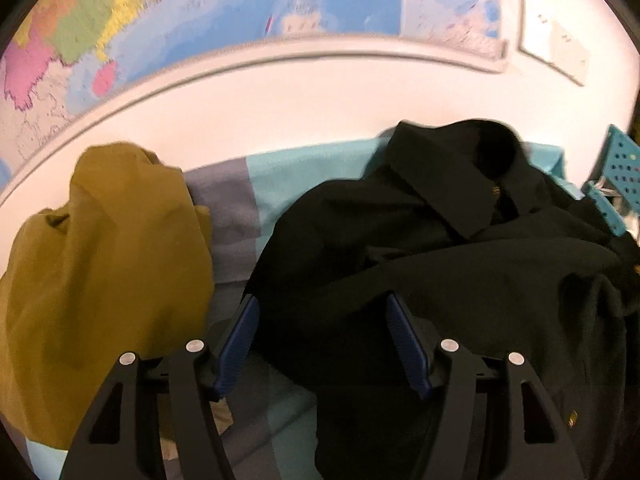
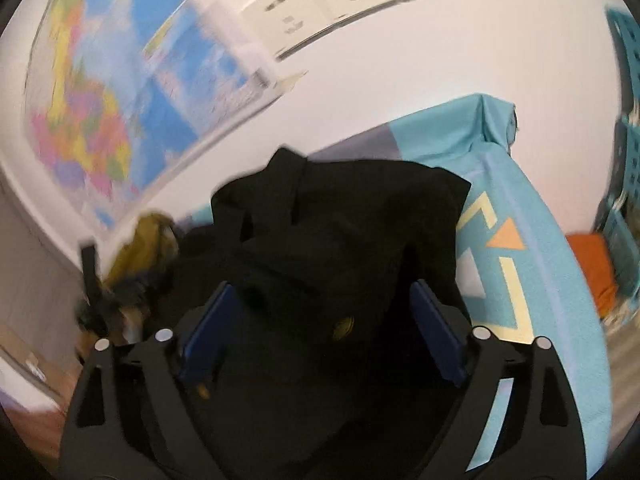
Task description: Fold large clothes
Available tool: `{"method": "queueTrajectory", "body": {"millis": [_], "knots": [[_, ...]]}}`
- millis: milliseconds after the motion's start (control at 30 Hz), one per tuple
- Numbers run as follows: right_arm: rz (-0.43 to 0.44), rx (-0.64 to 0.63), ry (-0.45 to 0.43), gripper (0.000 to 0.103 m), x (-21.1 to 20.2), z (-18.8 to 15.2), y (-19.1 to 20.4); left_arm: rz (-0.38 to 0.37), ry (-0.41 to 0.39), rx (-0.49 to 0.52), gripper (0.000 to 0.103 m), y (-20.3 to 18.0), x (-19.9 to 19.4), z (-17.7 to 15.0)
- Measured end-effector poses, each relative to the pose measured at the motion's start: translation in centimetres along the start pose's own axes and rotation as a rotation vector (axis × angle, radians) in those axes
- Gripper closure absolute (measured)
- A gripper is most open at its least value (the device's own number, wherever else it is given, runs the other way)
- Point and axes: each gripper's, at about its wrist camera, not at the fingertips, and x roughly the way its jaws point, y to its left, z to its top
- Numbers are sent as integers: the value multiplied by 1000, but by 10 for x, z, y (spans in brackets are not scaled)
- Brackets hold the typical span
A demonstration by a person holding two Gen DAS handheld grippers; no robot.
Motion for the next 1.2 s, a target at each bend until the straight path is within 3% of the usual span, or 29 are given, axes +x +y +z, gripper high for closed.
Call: {"method": "queueTrajectory", "body": {"millis": [33, 67, 100, 133, 167, 267, 367, 467, 500, 600, 633, 767, 867, 933, 1000, 1100, 1133, 1200], "knots": [[-41, -37, 18, 19, 3, -3, 4, -21, -10, 8, 40, -2, -4, -1], [-66, -57, 38, 33, 8, -3, 7, -56, -13, 33, 40, -5, -7, -4], [-67, -67, 73, 48, 17, -3, 10, -73, -10, 53, 40, -10, -8, -6], [-62, -66, 95, 85, 26, 2, 13, -76, -7, 63, 40, -12, -7, -7], [-75, -78, 100, 89, 29, 5, 13, -79, 0, 80, 40, -17, -3, -9], [-73, -107, 30, 90, 20, 21, 20, -60, 25, 68, 41, -18, 11, -10], [-90, -109, -102, 90, 3, 49, 21, -45, 24, 33, 42, -12, 17, -11], [-49, -25, -52, 87, 22, 62, 3, -43, 45, -1, 42, -7, 22, -10], [-97, -18, 0, 86, 38, 63, -4, -32, 52, 0, 41, -8, 24, -10], [-211, -16, 105, 68, 74, 56, -17, -15, 42, 6, 41, -10, 25, -11], [-228, -5, 122, 47, 78, 54, -19, -11, 41, 7, 41, -10, 25, -11], [-234, -50, 1, 31, 50, 49, -2, 11, 24, 23, 41, -10, 21, -13], [-234, -78, -94, 31, 20, 46, 10, 42, 5, 31, 41, -10, 14, -14], [-174, -126, -105, 31, 11, 41, 24, 31, -3, 27, 41, -10, 9, -16], [-86, -193, -46, 31, 17, 36, 35, 11, -11, 43, 41, -15, 3, -18], [-94, -303, 43, 34, 45, 29, 52, -18, -14, 79, 41, -25, 0, -22], [-96, -309, 68, 42, 55, 29, 53, -12, -12, 89, 41, -28, 1, -22], [-96, -282, 125, 44, 78, 33, 46, -4, 4, 98, 41, -32, 9, -23]]}}
